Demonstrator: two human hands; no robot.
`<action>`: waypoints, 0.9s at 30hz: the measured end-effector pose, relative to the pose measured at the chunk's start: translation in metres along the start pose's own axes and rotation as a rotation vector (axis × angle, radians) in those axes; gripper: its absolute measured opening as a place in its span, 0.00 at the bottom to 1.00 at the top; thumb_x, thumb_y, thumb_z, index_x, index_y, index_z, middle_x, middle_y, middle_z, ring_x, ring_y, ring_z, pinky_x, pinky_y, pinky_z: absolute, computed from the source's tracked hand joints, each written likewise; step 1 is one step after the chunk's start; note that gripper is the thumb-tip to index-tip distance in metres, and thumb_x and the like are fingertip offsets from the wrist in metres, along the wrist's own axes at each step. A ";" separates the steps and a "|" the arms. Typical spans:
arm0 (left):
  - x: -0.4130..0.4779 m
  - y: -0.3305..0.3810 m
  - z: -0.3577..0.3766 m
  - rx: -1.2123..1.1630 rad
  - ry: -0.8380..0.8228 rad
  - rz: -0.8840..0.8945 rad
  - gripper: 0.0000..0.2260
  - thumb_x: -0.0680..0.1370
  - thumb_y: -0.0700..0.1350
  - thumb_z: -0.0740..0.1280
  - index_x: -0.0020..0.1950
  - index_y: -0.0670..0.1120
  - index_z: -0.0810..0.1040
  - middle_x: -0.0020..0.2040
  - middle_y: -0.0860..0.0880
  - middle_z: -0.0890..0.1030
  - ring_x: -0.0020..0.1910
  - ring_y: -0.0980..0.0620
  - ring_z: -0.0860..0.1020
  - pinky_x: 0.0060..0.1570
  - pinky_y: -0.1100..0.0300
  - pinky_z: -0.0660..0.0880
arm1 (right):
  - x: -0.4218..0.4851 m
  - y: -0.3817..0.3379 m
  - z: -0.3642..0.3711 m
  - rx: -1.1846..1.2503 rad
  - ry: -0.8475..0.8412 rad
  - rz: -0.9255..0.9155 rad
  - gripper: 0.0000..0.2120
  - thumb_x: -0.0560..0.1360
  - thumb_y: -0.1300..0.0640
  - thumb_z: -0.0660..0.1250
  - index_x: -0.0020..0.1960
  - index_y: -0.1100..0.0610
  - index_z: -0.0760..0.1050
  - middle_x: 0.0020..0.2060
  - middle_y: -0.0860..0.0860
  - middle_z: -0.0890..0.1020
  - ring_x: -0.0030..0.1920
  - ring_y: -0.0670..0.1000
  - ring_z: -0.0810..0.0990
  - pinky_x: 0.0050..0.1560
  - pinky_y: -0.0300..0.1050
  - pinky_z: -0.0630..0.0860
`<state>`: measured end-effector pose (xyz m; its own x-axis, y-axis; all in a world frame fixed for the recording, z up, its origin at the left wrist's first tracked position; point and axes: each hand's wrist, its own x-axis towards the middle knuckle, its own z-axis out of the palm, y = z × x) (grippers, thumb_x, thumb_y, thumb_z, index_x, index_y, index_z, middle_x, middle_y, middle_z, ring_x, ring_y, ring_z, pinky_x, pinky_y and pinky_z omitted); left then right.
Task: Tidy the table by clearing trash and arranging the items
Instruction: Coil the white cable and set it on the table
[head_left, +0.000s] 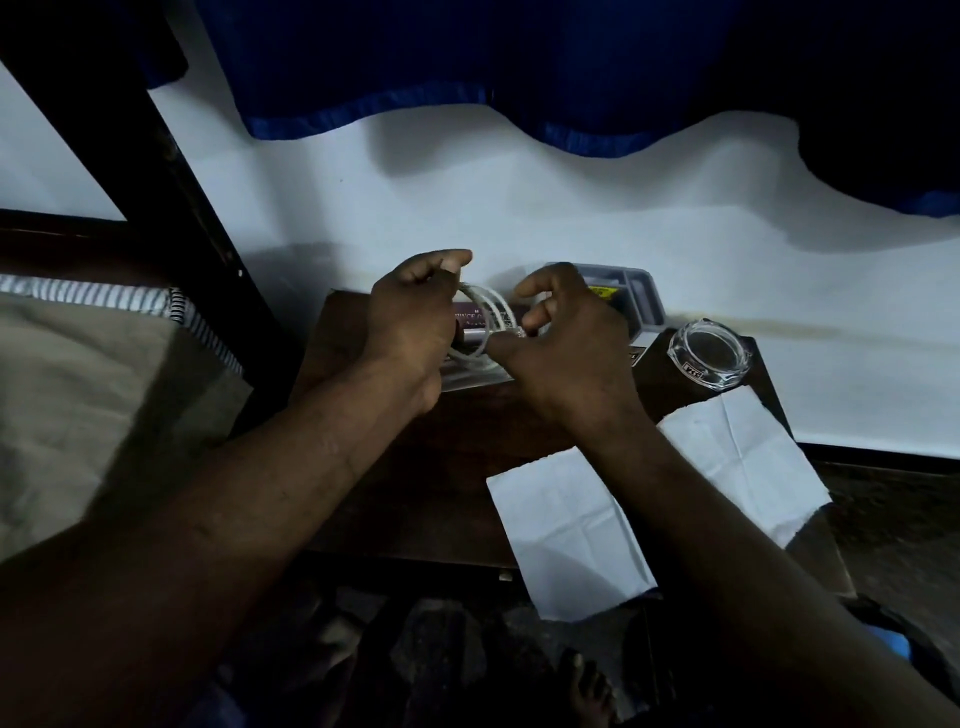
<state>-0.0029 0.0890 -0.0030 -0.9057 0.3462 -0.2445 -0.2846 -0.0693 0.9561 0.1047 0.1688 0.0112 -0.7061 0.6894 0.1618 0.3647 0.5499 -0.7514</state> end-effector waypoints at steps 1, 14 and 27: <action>0.001 0.001 -0.001 -0.011 0.030 -0.014 0.09 0.83 0.43 0.66 0.48 0.48 0.85 0.42 0.52 0.82 0.40 0.52 0.78 0.44 0.57 0.77 | -0.001 -0.003 0.001 0.050 -0.019 0.051 0.20 0.65 0.53 0.79 0.55 0.50 0.77 0.38 0.43 0.80 0.37 0.39 0.80 0.35 0.30 0.72; 0.004 0.008 -0.011 0.065 -0.005 0.029 0.08 0.81 0.42 0.69 0.45 0.41 0.85 0.35 0.47 0.80 0.37 0.48 0.78 0.40 0.57 0.73 | 0.009 -0.001 -0.012 0.586 -0.227 0.329 0.09 0.72 0.66 0.74 0.48 0.54 0.81 0.37 0.51 0.83 0.30 0.45 0.76 0.30 0.38 0.72; 0.006 0.011 -0.016 -0.052 -0.033 -0.078 0.13 0.82 0.37 0.61 0.46 0.44 0.84 0.34 0.49 0.78 0.28 0.52 0.77 0.25 0.66 0.69 | 0.009 -0.005 0.000 0.835 -0.271 0.369 0.06 0.74 0.67 0.75 0.48 0.59 0.80 0.34 0.51 0.84 0.33 0.50 0.84 0.36 0.39 0.82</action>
<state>-0.0161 0.0751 0.0036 -0.8694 0.3832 -0.3120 -0.3708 -0.0887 0.9245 0.0969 0.1721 0.0163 -0.7878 0.5618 -0.2524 0.1158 -0.2674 -0.9566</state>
